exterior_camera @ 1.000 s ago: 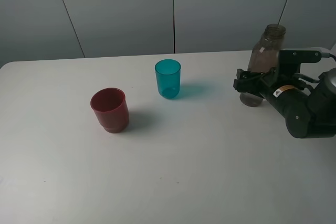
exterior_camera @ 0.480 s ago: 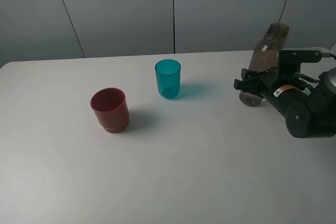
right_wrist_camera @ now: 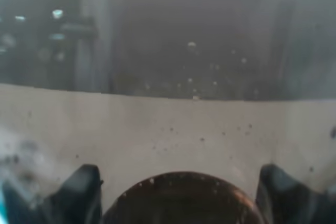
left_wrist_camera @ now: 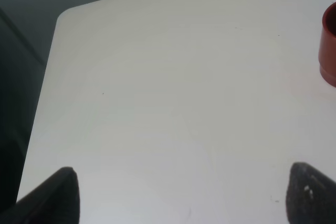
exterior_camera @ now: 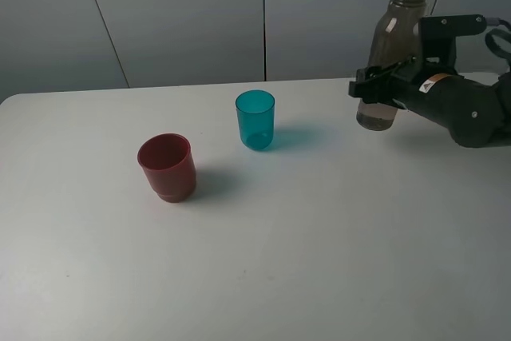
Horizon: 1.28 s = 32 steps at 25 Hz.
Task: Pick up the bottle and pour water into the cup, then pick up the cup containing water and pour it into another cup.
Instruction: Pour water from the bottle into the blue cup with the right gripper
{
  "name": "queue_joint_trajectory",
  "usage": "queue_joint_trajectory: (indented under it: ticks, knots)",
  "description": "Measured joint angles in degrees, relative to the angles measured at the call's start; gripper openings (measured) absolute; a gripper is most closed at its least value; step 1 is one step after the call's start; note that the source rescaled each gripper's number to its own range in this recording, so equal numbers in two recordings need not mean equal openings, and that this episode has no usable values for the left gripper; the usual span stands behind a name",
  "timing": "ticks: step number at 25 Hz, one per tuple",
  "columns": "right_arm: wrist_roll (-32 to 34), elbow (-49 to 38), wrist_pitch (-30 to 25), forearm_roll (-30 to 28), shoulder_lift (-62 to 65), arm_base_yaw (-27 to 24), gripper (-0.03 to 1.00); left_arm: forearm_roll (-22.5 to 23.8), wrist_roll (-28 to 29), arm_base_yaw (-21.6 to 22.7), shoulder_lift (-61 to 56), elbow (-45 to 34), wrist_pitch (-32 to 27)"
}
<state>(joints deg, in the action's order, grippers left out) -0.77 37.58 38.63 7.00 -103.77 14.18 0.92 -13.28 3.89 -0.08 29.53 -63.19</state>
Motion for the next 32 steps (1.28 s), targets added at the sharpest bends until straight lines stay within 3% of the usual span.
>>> queue_joint_trajectory:
  ticks: [4, 11, 23, 27, 32]
  knots:
    - [-3.3, 3.9, -3.4, 1.4, 0.2, 2.2, 0.00, 0.0, 0.0, 0.0, 0.0, 0.0, 0.0]
    - [-19.3, 8.4, -4.3, 11.7, 0.1, 8.6, 0.00, 0.0, 0.0, 0.0, 0.0, 0.0, 0.0]
    - [-23.0, 19.1, -6.6, 13.7, -10.9, 9.7, 0.00, 0.0, 0.0, 0.0, 0.0, 0.0, 0.0]
    - [-30.9, 20.8, -6.8, 13.6, -13.2, 9.7, 0.00, 0.0, 0.0, 0.0, 0.0, 0.0, 0.0]
    - [-45.6, 21.0, -6.8, 13.6, -14.7, 9.7, 0.00, 0.0, 0.0, 0.0, 0.0, 0.0, 0.0]
